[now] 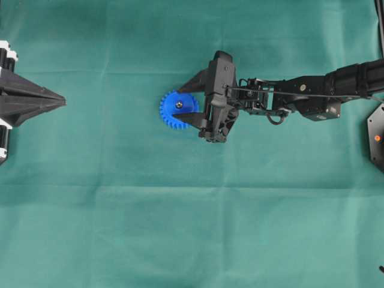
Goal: Insert the shaft placed at a random location into the center hole of the medium gear at another random location.
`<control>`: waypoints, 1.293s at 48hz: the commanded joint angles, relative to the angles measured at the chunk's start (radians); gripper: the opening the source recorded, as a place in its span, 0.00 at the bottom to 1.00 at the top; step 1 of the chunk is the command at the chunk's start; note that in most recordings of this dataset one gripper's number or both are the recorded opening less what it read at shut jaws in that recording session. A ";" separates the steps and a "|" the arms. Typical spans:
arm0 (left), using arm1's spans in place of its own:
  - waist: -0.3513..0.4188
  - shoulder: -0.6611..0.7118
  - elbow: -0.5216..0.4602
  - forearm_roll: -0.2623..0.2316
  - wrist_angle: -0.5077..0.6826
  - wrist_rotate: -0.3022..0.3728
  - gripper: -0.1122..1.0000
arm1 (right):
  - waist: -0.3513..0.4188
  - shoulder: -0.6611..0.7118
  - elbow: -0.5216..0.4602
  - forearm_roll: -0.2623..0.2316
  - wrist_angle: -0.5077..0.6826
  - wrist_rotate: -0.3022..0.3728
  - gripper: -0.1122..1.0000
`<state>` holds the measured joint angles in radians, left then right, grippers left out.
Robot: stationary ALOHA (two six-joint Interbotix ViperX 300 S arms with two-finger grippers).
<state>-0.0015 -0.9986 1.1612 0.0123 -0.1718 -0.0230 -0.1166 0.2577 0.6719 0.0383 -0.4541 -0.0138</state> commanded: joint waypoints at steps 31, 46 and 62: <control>0.002 0.000 -0.018 0.002 -0.005 -0.002 0.10 | 0.003 -0.267 0.092 0.002 0.077 0.008 0.77; 0.002 0.000 -0.018 0.000 -0.005 -0.002 0.10 | 0.005 -0.351 0.186 0.005 0.077 0.009 0.77; 0.002 0.000 -0.018 0.002 -0.005 0.000 0.10 | 0.006 -0.367 0.206 0.005 0.077 0.009 0.77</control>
<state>-0.0015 -1.0017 1.1612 0.0107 -0.1718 -0.0230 -0.1135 -0.0859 0.8866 0.0399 -0.3789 -0.0138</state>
